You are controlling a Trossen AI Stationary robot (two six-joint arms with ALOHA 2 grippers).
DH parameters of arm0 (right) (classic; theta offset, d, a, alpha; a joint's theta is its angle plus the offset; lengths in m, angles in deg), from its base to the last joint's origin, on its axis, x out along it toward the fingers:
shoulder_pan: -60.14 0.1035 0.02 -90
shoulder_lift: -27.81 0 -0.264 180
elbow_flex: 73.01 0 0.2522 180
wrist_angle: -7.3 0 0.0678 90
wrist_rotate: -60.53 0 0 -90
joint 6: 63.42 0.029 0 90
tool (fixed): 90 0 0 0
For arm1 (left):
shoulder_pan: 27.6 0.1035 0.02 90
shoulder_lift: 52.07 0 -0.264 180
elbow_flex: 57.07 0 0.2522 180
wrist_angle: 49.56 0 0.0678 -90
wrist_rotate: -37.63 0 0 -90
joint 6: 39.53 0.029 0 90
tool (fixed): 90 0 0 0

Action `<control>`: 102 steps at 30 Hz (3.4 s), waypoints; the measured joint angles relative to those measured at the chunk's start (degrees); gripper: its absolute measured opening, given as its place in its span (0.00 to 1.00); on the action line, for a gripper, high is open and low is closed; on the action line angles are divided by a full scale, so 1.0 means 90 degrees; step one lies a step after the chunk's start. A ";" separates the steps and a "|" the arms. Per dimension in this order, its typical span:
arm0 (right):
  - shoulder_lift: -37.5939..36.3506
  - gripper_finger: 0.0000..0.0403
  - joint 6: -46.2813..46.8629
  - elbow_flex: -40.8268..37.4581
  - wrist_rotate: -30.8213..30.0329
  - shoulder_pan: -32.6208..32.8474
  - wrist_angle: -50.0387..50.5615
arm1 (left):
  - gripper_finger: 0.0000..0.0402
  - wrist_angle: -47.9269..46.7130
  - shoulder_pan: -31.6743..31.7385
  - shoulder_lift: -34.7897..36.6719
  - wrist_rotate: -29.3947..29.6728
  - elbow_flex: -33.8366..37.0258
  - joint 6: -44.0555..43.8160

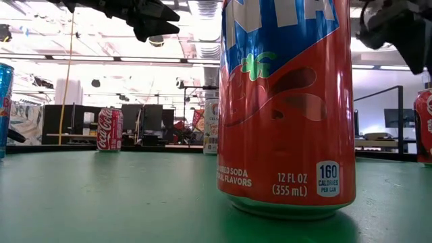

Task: Place canned beverage on shelf
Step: Put the bottom red soda can on the shelf

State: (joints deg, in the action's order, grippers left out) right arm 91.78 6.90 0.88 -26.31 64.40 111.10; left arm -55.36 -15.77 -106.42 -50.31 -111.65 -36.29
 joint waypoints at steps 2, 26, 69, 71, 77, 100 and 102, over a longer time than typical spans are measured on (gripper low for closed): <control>-0.0056 0.69 0.0273 -0.0074 -0.0005 0.0127 -0.0001 | 0.60 0.0000 0.0000 0.0000 -0.0037 0.0000 -0.0002; -0.1167 0.79 0.2033 -0.0495 -0.0517 0.0888 -0.0049 | 0.60 -0.0086 0.0000 0.0000 -0.0075 0.0000 -0.0002; -0.0924 0.82 0.2568 -0.1190 -0.0732 0.0843 -0.1537 | 0.60 -0.0515 0.0000 0.0002 -0.0012 0.0002 0.0106; -0.0926 0.82 0.2422 -0.0902 -0.0897 0.0702 -0.1539 | 0.60 -0.0513 0.0000 0.0002 -0.0012 0.0002 0.0112; -0.0818 0.82 0.1519 0.0037 -0.1574 -0.0184 -0.1515 | 0.60 -0.0514 -0.0001 0.0002 -0.0012 0.0002 0.0055; 0.2376 0.82 -0.6066 0.2546 -0.0869 -0.5914 -0.1216 | 0.60 -0.0512 -0.0002 0.0002 -0.0083 0.0002 -0.0837; 0.2563 0.82 -0.6362 0.2546 -0.0866 -0.6053 -0.1313 | 0.60 -0.0512 -0.0002 0.0002 -0.0085 0.0002 -0.0934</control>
State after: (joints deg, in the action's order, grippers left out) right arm 114.85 -50.35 23.79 -34.10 9.93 99.28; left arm -59.97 -15.79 -106.40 -51.07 -111.63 -44.69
